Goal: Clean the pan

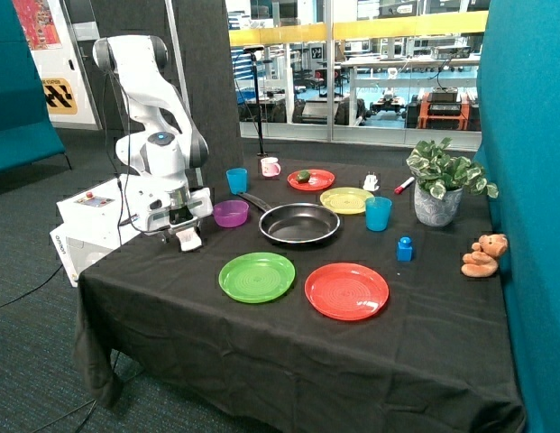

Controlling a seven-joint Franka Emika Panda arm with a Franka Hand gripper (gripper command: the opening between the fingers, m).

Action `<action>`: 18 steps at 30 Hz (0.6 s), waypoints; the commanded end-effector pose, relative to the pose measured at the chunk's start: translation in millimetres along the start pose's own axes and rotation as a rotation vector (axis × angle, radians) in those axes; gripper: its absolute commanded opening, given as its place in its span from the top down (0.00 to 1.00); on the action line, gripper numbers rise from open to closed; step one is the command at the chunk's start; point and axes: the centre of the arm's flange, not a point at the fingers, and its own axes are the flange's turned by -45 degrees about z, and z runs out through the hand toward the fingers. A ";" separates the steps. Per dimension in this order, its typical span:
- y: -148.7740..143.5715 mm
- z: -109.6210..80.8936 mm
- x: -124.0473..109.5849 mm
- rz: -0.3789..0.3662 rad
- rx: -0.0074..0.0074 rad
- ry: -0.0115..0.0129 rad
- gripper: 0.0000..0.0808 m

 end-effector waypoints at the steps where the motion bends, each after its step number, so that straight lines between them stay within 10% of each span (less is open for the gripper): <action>1: -4.7 4.6 -2.2 -0.004 -0.0006 0.0039 0.00; 18: -14.3 9.0 0.5 -0.025 -0.0007 0.0039 0.00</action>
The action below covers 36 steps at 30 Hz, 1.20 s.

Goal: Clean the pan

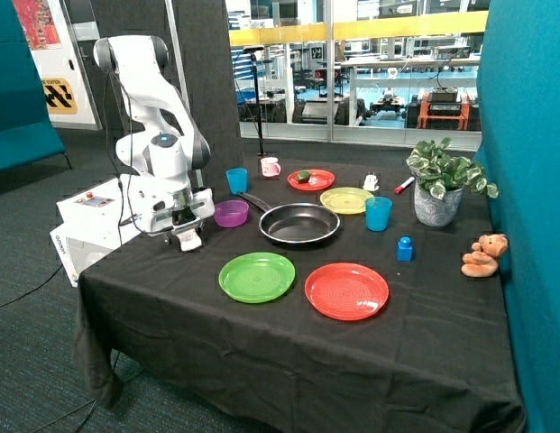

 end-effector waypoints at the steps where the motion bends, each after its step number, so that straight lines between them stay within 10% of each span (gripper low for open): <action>1: -7.4 2.5 4.4 -0.011 -0.0007 0.0020 0.00; 22: -19.2 9.7 10.5 -0.027 -0.0007 0.0020 0.03; 27: -17.7 11.0 11.3 -0.017 -0.0007 0.0020 0.35; 32: -17.5 12.2 11.3 -0.008 -0.0007 0.0020 0.93; 36: -18.3 14.2 9.5 -0.006 -0.0007 0.0020 1.00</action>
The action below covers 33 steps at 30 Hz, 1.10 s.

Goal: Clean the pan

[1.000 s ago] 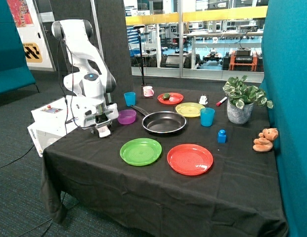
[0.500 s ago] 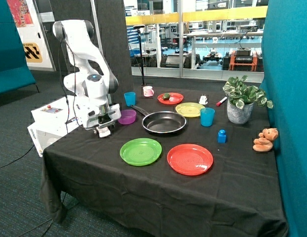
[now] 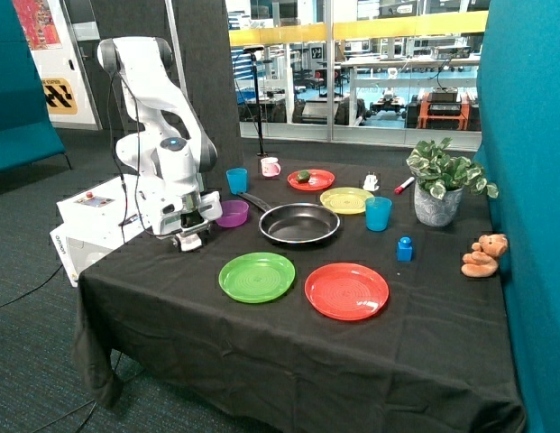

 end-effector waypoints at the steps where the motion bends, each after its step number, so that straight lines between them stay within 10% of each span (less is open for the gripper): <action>1: -1.3 3.9 -1.3 0.012 -0.0020 -0.0001 1.00; 33: -16.6 -26.1 7.5 -0.048 -0.0020 -0.0002 1.00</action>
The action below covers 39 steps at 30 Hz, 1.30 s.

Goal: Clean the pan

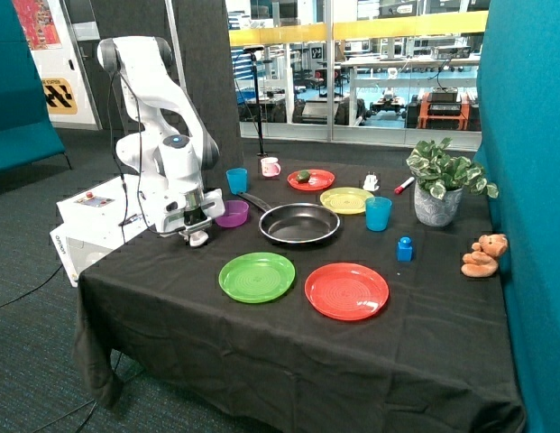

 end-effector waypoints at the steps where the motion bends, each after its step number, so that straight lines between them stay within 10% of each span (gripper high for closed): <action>1: -8.0 -20.4 6.6 -0.014 -0.0047 -0.0085 1.00; 24: -24.8 -54.0 18.6 -0.071 -0.0044 -0.0087 1.00; 39: -89.5 -86.0 27.8 -0.221 -0.0038 -0.0090 1.00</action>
